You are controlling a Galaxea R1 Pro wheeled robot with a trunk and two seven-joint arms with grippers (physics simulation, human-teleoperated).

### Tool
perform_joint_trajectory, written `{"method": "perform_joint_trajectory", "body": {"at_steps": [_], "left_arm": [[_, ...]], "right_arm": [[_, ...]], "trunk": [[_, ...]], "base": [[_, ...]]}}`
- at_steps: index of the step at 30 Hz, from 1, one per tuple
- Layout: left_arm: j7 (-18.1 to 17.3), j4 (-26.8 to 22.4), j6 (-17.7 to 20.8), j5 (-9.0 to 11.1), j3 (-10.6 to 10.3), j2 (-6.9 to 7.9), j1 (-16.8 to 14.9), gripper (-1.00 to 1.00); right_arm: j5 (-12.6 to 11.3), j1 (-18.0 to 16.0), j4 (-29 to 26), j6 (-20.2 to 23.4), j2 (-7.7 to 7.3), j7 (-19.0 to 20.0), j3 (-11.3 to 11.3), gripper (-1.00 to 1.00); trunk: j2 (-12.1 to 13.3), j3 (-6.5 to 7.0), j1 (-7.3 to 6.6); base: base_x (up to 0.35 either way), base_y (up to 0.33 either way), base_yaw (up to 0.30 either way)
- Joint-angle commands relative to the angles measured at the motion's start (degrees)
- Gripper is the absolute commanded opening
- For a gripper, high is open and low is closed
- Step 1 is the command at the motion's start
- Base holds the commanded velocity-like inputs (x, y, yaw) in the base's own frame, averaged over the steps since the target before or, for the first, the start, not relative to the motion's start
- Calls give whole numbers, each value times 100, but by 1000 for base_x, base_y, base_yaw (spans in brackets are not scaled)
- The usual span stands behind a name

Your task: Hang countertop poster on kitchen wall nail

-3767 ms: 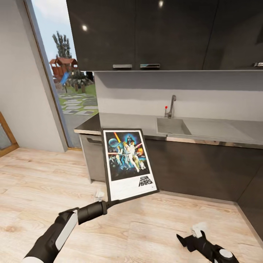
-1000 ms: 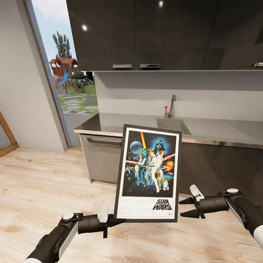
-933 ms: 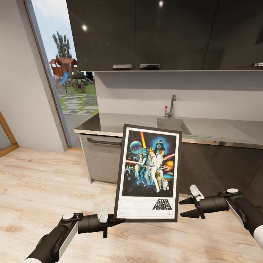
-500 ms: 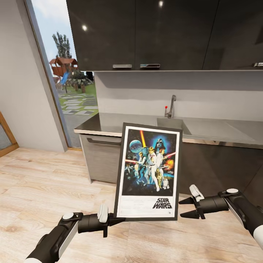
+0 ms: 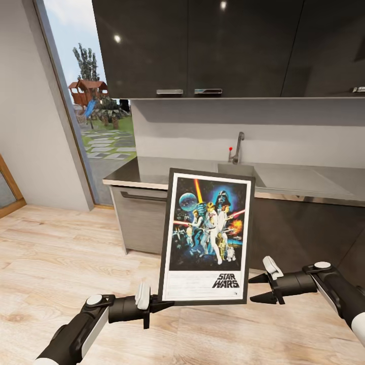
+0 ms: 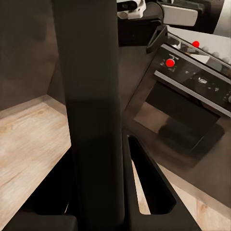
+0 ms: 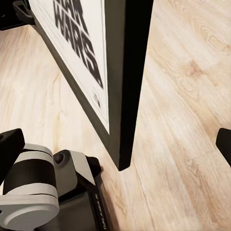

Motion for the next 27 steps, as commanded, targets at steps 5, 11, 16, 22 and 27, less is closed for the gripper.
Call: {"method": "perform_joint_trajectory", "body": {"at_steps": [5,11,16,22,27], "left_arm": [[1,-3,-38,40,-35,5,-5,-100],[-174,-3,-89,40,-30,5,-5,-100],[-228,-3,-100,40,-26,5,-5,-100],[-240,-4,-107,40,-23,5,-5,-100],[-242,-4,-107,40,-23,5,-5,-100]], "right_arm": [[-46,-6,-1,54,-1,1,33,100],[-98,-6,-2,-59,11,-14,26,100],[-117,-6,6,-405,37,-21,17,100],[-122,-6,9,-499,51,-22,18,100],[-122,24,10,-550,76,-22,15,100]], "trunk": [[-4,-6,0],[-4,-6,0],[-4,-6,0],[-4,-6,0],[-4,-6,0]], "base": [[0,0,0],[0,0,0],[0,0,0],[0,0,0],[0,0,0]]}}
